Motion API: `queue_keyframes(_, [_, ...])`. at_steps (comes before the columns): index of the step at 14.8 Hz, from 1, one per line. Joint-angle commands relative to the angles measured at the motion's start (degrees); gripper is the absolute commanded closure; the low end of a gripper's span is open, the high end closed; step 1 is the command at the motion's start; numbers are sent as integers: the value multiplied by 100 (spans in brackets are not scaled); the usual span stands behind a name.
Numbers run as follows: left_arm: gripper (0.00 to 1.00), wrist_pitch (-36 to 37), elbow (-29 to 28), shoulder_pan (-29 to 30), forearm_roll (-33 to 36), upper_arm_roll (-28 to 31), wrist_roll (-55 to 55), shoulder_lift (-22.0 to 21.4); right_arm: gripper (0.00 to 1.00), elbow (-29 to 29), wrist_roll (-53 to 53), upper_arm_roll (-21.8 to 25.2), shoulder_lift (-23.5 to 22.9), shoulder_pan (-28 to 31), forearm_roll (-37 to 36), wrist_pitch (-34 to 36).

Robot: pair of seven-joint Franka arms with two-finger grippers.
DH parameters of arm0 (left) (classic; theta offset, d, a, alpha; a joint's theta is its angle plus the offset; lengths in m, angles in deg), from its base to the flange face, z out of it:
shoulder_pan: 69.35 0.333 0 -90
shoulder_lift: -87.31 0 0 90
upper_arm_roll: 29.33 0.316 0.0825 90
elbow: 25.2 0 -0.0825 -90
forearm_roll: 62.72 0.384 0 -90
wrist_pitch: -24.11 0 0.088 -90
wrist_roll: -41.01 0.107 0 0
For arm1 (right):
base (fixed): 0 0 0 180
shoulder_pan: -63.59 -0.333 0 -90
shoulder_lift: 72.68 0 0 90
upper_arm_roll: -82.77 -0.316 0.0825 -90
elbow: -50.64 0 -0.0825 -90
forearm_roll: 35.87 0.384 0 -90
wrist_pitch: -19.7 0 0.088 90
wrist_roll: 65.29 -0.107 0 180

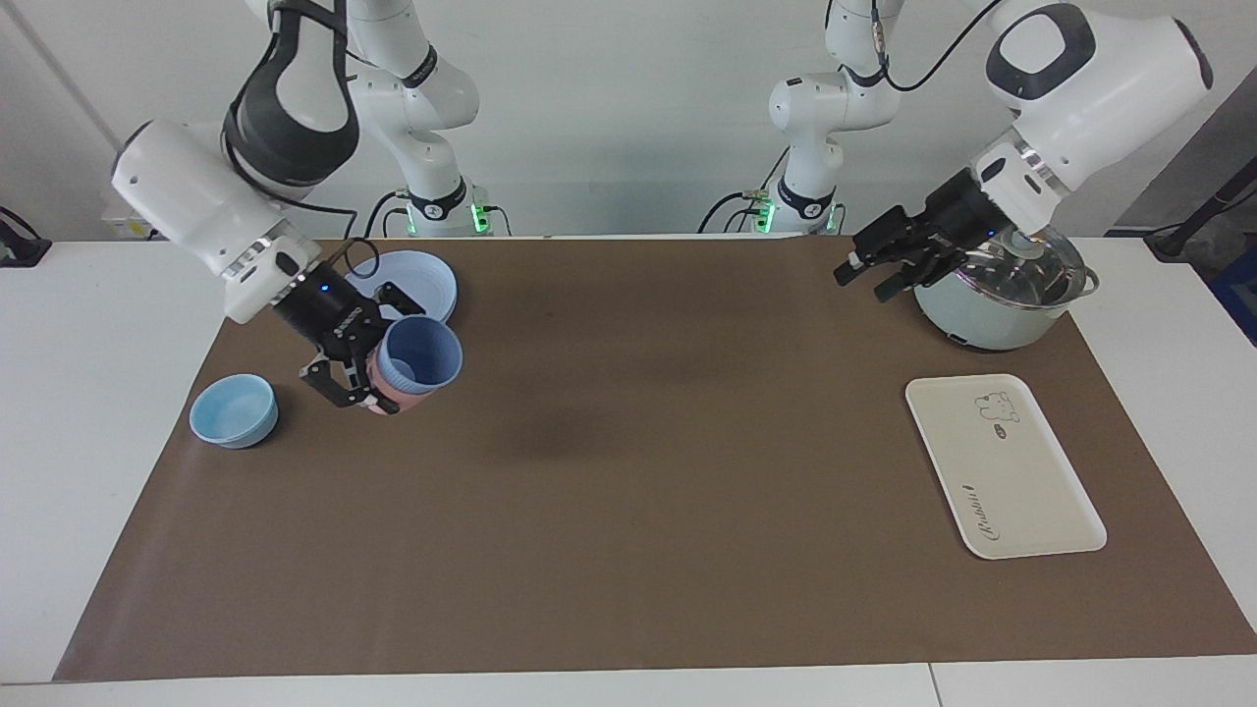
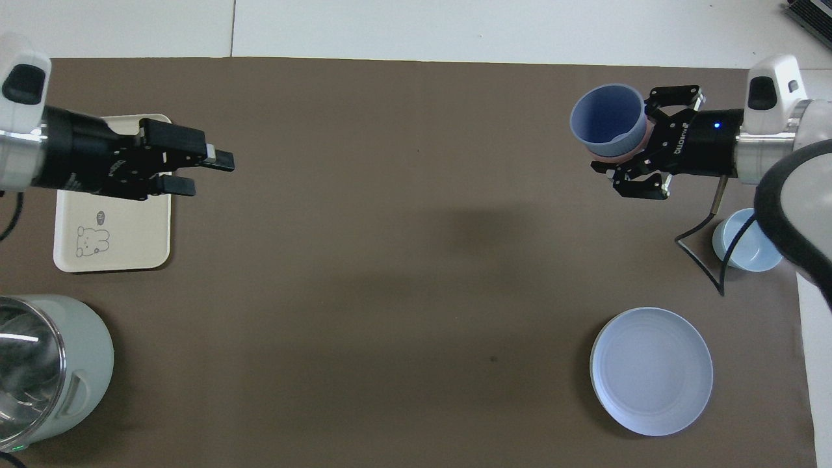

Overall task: Place cup on tray
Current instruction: 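Lift the cup with the right gripper while the left gripper reaches toward it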

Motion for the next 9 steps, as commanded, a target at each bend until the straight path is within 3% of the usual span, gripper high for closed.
queue_keyframes(1, [9, -807, -12, -698, -593, 52, -771, 145, 100, -27, -564, -3, 74, -543, -442, -141])
queue_keyframes(6, [11, -2347, 5, -1965, -700, 35, -1669, 444, 100, 8, -1530, -3, 39, -1572, -1092, -887])
queue_keyframes(9, [15, -2997, -21, -2396, -1052, 26, -1714, 566, 100, 8, -1787, -3, 30, -1697, -1251, -1020])
